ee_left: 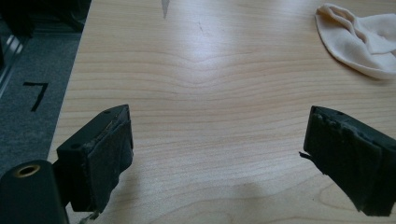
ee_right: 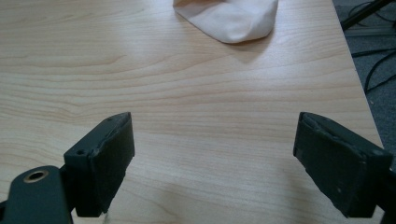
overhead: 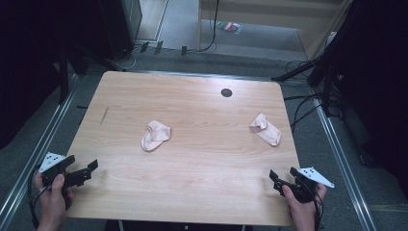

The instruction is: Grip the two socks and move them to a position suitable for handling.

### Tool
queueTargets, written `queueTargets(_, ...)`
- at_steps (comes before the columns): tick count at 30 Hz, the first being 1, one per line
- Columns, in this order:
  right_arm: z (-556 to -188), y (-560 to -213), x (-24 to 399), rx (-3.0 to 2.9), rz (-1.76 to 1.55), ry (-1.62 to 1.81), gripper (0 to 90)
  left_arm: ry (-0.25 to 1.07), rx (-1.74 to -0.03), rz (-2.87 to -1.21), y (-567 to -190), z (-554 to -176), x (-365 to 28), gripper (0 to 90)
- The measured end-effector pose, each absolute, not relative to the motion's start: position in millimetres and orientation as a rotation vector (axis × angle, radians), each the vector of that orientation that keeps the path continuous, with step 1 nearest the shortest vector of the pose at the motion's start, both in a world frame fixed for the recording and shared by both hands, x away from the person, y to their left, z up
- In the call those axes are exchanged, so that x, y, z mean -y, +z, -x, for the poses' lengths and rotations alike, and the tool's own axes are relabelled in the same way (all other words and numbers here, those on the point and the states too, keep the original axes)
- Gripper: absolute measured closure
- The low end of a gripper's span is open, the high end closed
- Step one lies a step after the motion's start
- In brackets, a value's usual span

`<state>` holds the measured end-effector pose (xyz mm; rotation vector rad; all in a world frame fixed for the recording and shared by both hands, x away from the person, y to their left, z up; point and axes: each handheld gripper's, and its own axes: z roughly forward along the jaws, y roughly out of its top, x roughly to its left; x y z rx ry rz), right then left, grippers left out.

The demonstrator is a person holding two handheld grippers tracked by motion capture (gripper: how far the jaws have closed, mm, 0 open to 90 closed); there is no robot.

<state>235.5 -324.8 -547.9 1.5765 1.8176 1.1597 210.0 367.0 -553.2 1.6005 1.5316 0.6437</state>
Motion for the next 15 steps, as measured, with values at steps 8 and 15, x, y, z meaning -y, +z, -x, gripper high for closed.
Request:
queueTargets(8,-234.7,-541.1,313.7,-1.813,-1.552,1.175,12.4,0.639,-1.538,-1.602,-553.2,-210.4,-367.4,8.6)
queueTargets(15,-237.9,-522.0,277.2,-1.835,-1.529,1.250,10.2,0.625,-1.541,-1.594,-553.4,-210.8,-368.2,8.5)
